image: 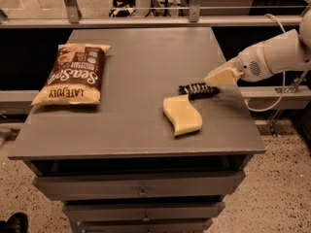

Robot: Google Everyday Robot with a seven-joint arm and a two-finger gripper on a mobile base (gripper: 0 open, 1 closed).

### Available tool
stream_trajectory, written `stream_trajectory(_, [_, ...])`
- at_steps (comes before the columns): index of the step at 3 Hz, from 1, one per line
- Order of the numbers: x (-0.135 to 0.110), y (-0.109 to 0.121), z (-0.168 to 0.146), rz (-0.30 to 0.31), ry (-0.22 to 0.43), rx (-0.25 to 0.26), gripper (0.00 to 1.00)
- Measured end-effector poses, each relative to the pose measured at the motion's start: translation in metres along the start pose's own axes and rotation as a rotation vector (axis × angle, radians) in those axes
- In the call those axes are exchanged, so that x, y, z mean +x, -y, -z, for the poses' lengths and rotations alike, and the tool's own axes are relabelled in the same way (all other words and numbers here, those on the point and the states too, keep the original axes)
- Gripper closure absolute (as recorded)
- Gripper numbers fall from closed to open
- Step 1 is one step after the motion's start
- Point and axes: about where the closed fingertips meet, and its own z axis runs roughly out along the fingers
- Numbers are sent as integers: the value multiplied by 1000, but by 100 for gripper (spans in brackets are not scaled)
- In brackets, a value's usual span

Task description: Move rxbar chocolate near sponge

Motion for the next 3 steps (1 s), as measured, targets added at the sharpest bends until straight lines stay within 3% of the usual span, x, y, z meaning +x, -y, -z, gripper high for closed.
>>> stream_trajectory(1, [-4, 6, 8, 13, 11, 38, 0])
stream_trajectory(2, [-7, 11, 15, 24, 21, 71, 0])
stream_trajectory(3, [-12, 28, 26, 56, 79, 137, 0])
